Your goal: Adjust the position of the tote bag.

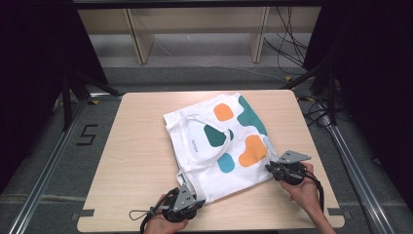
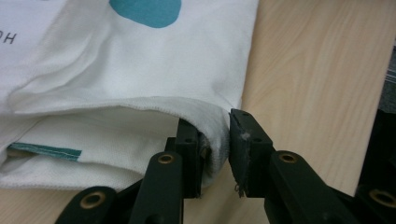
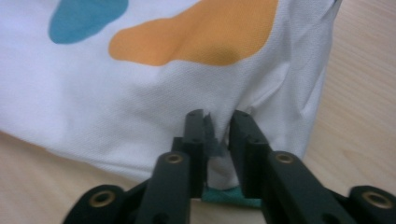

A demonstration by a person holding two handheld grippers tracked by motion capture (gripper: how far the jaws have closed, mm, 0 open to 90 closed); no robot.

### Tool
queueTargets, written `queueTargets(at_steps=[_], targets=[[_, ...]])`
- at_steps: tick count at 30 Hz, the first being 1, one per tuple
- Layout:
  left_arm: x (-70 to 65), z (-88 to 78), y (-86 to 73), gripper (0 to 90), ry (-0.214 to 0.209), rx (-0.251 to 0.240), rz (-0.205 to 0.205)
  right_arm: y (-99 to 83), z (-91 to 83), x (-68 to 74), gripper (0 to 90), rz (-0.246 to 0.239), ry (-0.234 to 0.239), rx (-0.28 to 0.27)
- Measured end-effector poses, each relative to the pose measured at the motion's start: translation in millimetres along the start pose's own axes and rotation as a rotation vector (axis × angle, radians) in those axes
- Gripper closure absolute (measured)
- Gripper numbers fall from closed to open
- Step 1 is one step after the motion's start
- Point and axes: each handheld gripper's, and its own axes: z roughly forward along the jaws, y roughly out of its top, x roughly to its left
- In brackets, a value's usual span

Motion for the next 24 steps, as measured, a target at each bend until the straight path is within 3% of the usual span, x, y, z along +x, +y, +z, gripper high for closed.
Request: queueTargets(at_steps=[1,4,6,7,8,10,12,13,15,16,17,19,22,24], targets=[[-3.1,2.8,-0.1,73.8,-0.001,-0.020,0.002,1.6,1.8,-1.8,83.1,-0.008,0.000,0.011],[-10.5,8.6,5.7,74.5,-0.026,-0.004,0.048,7.6,8.9,-12.1,85.8,-0.055,-0.031,0.023],[-19.8,17.8,10.8,74.9,-0.031,-0.014,0.049,11.9,14.3,-16.8,86.1,-0.066,-0.055,0.048],[-23.9,23.4,14.3,75.3,-0.052,-0.005,0.044,14.5,18.0,-20.8,86.2,-0.089,-0.074,0.046],[-29.3,31.6,18.1,75.5,-0.047,-0.025,0.037,16.9,20.6,-23.0,86.4,-0.083,-0.084,0.063],[-37.1,44.0,28.2,75.4,-0.066,-0.012,0.063,21.0,27.0,-32.1,86.4,-0.102,-0.119,0.061],[-46.4,59.2,36.6,75.3,-0.084,-0.034,0.072,24.1,33.0,-44.9,86.4,-0.110,-0.142,0.045],[-49.6,64.7,41.4,75.2,-0.100,-0.018,0.082,24.7,34.8,-50.8,85.7,-0.089,-0.139,0.052],[-56.4,77.3,48.1,74.1,-0.113,-0.034,0.087,24.4,40.8,-62.6,82.7,-0.067,-0.137,0.036],[-60.6,83.8,50.3,72.8,-0.125,-0.061,0.065,23.3,43.7,-69.2,79.4,-0.065,-0.132,0.028],[-62.1,87.0,53.0,70.1,-0.136,-0.045,0.083,22.1,45.2,-74.2,73.1,-0.045,-0.126,0.016],[-66.7,90.7,54.1,61.9,-0.148,-0.057,0.089,23.7,39.3,-79.3,58.1,0.026,-0.182,0.009],[-68.1,81.7,55.0,45.2,-0.159,-0.042,0.118,31.4,19.4,-76.6,47.4,0.111,-0.214,-0.050],[-59.7,56.1,54.5,35.8,-0.125,-0.026,0.133,35.7,1.7,-67.7,43.0,0.131,-0.182,-0.093]])
